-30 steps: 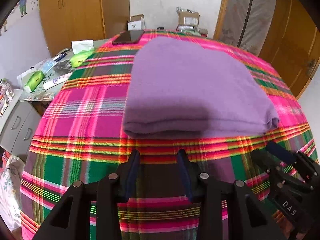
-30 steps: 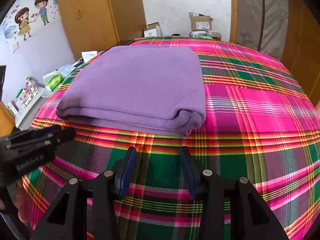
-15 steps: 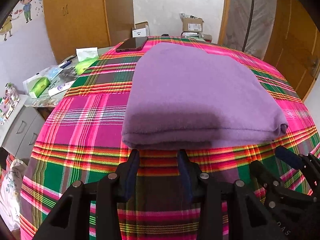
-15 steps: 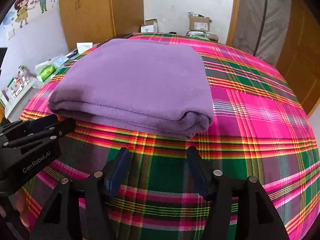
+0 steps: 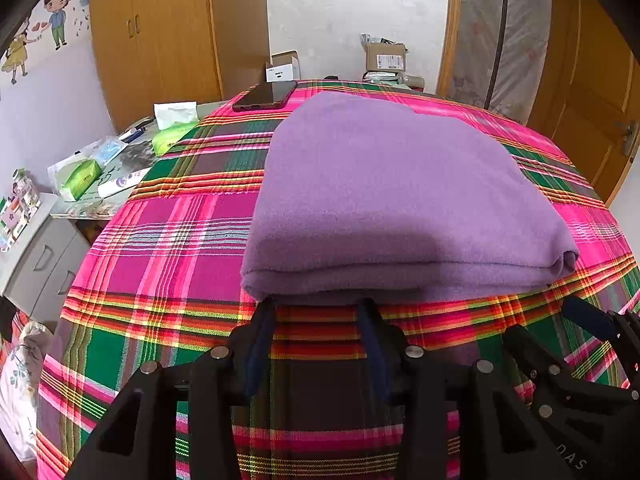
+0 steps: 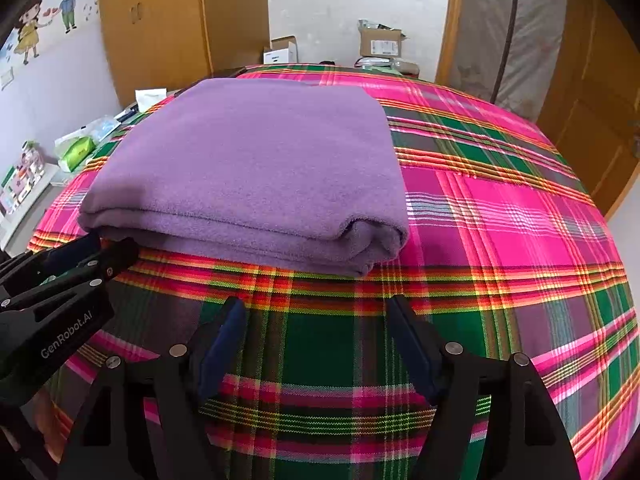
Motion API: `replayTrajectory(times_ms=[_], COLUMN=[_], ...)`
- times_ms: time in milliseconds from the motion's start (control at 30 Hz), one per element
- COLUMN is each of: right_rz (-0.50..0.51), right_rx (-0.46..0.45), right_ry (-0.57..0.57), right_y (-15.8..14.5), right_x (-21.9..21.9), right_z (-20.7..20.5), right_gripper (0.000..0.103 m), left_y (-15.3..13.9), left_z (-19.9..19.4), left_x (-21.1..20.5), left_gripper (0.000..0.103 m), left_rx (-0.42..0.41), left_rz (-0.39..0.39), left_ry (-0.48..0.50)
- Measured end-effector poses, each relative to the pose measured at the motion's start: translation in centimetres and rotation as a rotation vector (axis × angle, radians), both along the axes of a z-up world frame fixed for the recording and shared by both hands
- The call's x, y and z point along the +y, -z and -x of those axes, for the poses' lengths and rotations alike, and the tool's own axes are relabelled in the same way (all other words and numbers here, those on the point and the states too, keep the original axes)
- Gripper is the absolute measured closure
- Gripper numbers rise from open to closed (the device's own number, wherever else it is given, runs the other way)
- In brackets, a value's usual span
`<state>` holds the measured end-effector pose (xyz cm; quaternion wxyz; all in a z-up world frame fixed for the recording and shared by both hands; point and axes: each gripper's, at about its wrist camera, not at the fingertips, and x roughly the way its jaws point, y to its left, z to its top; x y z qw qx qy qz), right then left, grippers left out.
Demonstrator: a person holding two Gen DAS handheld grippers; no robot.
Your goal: Fold clothes
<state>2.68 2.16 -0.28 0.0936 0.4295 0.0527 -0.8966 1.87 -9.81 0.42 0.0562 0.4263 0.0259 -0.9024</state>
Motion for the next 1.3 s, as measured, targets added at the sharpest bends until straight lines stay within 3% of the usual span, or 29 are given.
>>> replayTrajectory(times_ms=[133,1300], right_rz=[-0.001,-0.003], right_rx=[0.000,-0.003], right_ry=[0.002,0.019], right_y=[0.01,0.05], right_x=[-0.32,-0.46], right_z=[-0.13,-0.20], right_gripper=[0.028,0.027], left_y=[0.14,0.20], left_z=[0.08,-0.04], left_x=[-0.75,-0.70], left_gripper=[0.039,0.037], left_rx=[-0.009,-0.011], left_rz=[-0.010,-0.014], left_ry=[-0.049,-0.057])
